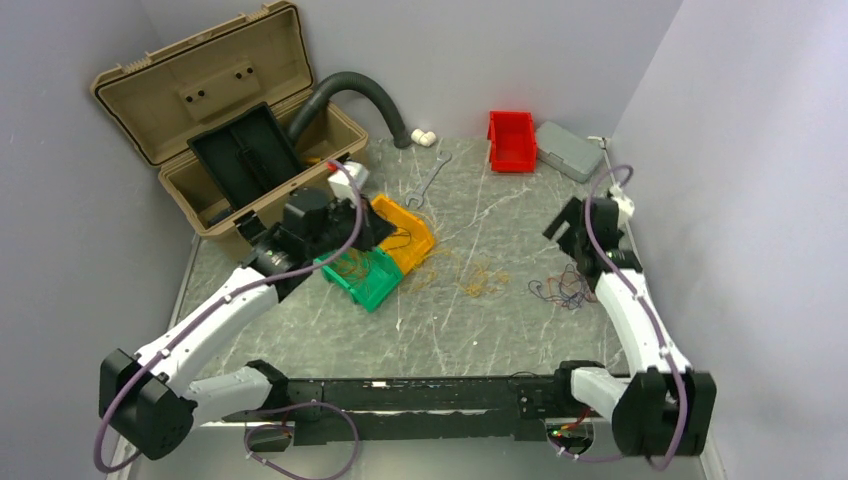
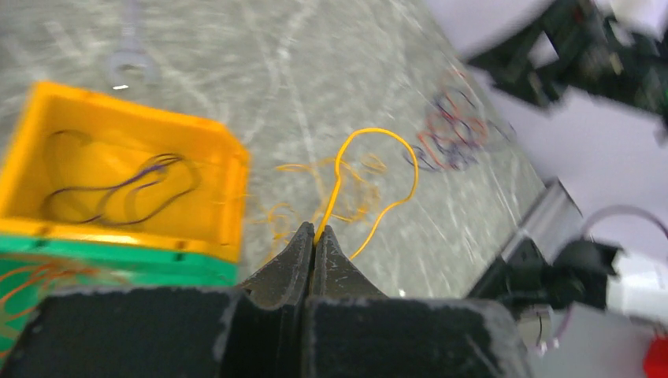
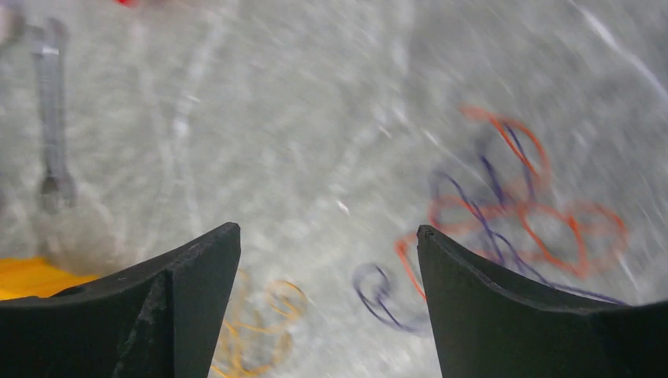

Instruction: Untangle the cables

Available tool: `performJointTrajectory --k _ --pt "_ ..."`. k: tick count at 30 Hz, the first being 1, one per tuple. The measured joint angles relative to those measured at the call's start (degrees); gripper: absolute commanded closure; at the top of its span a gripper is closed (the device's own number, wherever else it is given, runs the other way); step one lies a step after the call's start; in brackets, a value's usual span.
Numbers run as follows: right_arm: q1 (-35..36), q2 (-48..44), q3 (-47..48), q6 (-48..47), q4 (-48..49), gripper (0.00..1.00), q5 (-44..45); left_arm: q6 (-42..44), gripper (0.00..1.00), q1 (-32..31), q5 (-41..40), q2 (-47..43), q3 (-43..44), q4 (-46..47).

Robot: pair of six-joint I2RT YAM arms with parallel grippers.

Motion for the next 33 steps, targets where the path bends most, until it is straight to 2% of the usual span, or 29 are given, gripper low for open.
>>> performJointTrajectory --k 2,5,9,10,14,17,20,23,27,33 --pt "3.1 5.1 5.5 -2.2 2.8 0.15 -1.5 2.1 1.00 -4.2 1.3 1.0 1.2 0.0" --pt "3.8 15.3 13.9 -3.9 7.7 0.20 -3.7 5.2 1.00 -9.9 3.2 3.7 4.7 -0.3" --pt "4.6 30.3 22.5 -4.4 15.0 0.34 -6.5 8.1 1.00 -15.4 4.4 8.3 8.9 1.0" --pt "4.7 34.0 24.5 -4.3 16.8 0.40 -7.5 8.4 1.00 -16.2 5.0 9.8 9.1 2.2" --pt "5.1 49.4 36.8 -3.3 21.0 0.79 -11.3 8.6 1.00 -16.9 6.3 17.3 9.4 5.2" --pt "5.2 60.4 49.4 -2.2 23.4 0.98 -13.2 8.7 1.00 -16.8 6.8 25.8 12.9 4.6" --pt "5.2 68.1 59.9 -1.1 23.5 1.00 -13.2 9.4 0.97 -16.7 6.8 33.9 18.5 2.3" --pt "5.2 76.3 72.3 -0.7 22.4 1.00 -13.0 10.4 0.89 -16.7 6.5 40.0 24.8 -1.0" --pt "5.4 86.2 86.5 -0.3 18.7 1.00 -12.9 11.8 0.58 -16.7 6.4 46.9 33.7 -5.9" --pt "6.6 91.9 88.2 -0.7 12.9 1.00 -10.7 13.6 0.31 -16.7 7.2 58.5 47.6 -14.1"
